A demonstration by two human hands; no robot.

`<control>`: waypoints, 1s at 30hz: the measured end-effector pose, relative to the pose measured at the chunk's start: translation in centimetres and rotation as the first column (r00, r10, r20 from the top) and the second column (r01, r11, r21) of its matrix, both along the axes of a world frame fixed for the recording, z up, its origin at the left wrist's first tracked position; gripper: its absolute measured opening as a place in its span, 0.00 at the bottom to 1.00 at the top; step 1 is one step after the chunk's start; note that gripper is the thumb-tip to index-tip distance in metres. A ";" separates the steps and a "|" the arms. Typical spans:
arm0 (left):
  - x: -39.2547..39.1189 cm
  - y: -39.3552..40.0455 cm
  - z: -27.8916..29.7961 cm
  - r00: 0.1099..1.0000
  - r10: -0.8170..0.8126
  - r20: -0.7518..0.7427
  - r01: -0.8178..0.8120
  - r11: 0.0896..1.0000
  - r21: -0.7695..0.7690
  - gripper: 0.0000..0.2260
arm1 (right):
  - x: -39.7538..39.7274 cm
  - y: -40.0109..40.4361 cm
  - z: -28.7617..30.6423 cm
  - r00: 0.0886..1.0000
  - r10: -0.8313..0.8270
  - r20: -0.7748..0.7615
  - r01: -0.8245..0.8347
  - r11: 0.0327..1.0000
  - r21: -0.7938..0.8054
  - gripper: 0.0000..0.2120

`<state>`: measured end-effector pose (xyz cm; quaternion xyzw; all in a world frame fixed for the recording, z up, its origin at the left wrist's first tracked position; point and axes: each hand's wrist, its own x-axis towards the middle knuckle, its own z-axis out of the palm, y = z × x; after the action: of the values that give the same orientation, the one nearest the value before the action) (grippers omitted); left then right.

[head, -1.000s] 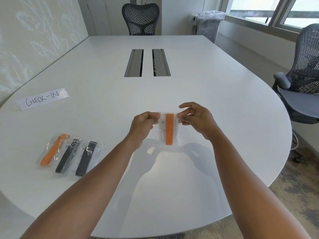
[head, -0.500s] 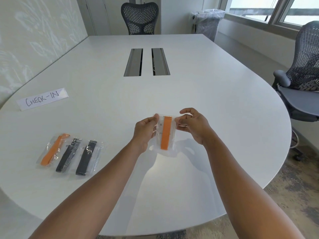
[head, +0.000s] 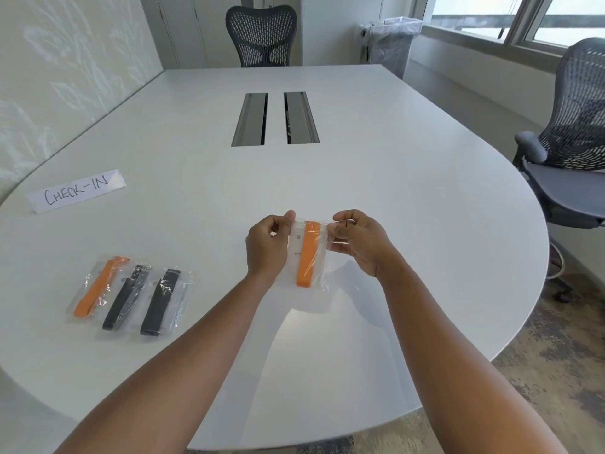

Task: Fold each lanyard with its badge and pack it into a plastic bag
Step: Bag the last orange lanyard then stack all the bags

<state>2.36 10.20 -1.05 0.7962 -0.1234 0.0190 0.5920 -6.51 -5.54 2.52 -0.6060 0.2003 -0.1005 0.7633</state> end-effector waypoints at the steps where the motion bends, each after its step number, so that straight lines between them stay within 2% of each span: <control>1: 0.1 0.1 -0.2 0.999 -0.022 -0.032 0.021 0.999 -0.038 0.19 | 0.1 0.0 0.0 1.000 -0.011 0.003 0.011 1.000 -0.014 0.07; 4: 0.3 0.1 -0.6 0.969 -0.136 -0.205 0.100 0.979 -0.175 0.22 | 0.4 -0.1 -0.1 0.999 -0.042 0.017 0.042 0.999 -0.034 0.06; 6: 0.2 0.1 -0.7 0.950 -0.162 -0.267 0.126 0.981 -0.144 0.24 | 0.6 -0.1 -0.2 0.996 -0.077 0.033 0.078 0.997 -0.022 0.06; 10: -0.2 -0.2 -0.9 0.978 -0.129 -0.162 0.123 0.991 -0.046 0.22 | 0.9 -0.2 -0.2 0.989 -0.136 0.051 0.136 0.991 0.002 0.07; 14: -0.1 -0.2 -0.4 0.997 -0.072 -0.015 0.072 0.997 0.004 0.19 | 0.9 -0.5 -0.2 0.991 -0.125 0.039 0.126 0.992 -0.024 0.08; 17: 0.4 0.0 -0.5 0.997 -0.075 0.031 0.074 0.997 0.020 0.18 | 0.9 -0.7 -0.3 0.990 -0.135 0.051 0.137 0.990 -0.038 0.08; 21: 0.6 0.0 -0.8 0.995 -0.102 -0.007 0.102 0.995 -0.016 0.19 | 1.0 -0.6 -0.2 0.992 -0.115 0.052 0.116 0.993 -0.023 0.09; 26: 0.6 0.0 0.0 0.976 -0.192 -0.105 0.185 0.980 -0.076 0.24 | 1.0 -0.7 -0.3 0.995 -0.072 0.066 0.073 0.997 -0.009 0.09; 30: 0.8 -0.2 0.2 0.949 -0.262 -0.175 0.236 0.959 -0.156 0.18 | 0.9 -0.7 -0.4 0.997 -0.042 0.065 0.044 0.999 -0.029 0.10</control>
<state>3.12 10.05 -0.84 0.7311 -0.1633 -0.1252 0.6505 -5.63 -6.20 2.17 -0.6095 0.1871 -0.1393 0.7577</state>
